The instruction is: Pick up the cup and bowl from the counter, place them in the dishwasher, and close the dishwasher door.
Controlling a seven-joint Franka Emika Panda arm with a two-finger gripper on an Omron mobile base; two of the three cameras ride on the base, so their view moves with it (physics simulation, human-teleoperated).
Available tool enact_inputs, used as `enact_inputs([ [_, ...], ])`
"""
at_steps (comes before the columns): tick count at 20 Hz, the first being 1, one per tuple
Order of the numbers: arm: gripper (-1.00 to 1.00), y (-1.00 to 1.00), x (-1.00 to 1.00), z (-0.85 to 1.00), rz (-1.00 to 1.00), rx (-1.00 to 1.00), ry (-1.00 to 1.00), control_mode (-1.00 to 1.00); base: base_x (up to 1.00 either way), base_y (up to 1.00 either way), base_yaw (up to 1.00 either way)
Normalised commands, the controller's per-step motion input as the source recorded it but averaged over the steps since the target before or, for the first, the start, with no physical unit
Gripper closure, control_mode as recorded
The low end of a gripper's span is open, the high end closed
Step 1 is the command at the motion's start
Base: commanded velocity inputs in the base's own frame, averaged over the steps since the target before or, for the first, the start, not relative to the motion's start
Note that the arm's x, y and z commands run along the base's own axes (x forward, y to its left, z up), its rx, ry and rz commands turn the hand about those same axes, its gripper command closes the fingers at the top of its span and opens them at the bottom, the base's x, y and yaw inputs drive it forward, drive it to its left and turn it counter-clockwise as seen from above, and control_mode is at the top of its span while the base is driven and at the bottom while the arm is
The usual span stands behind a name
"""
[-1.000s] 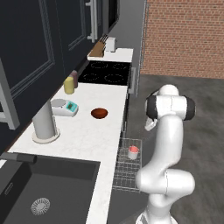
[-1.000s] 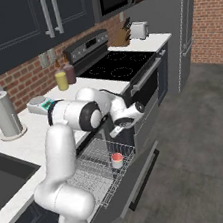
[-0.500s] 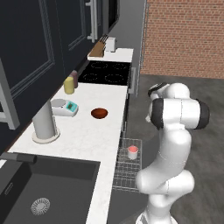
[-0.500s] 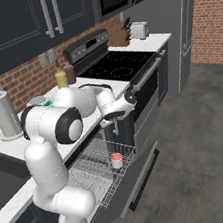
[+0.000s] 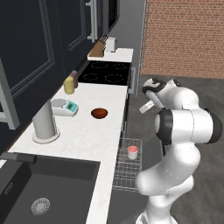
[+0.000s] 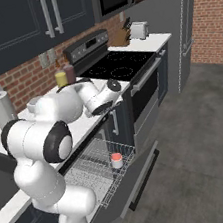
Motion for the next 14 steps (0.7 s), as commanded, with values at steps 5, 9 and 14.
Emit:
enact_inputs([
  [5, -1.0, 0.32, -0.11, 0.48, -0.18, 0.01, 0.21, -1.0, 0.0, 0.0, 0.0],
  [9, -1.0, 0.0, -0.2, 0.07, -0.14, 0.04, 0.01, -1.0, 0.0, 0.0, 0.0],
  [14, -1.0, 0.28, -0.07, -0.03, -0.09, 0.01, 0.12, -1.0, 0.0, 0.0, 0.0],
])
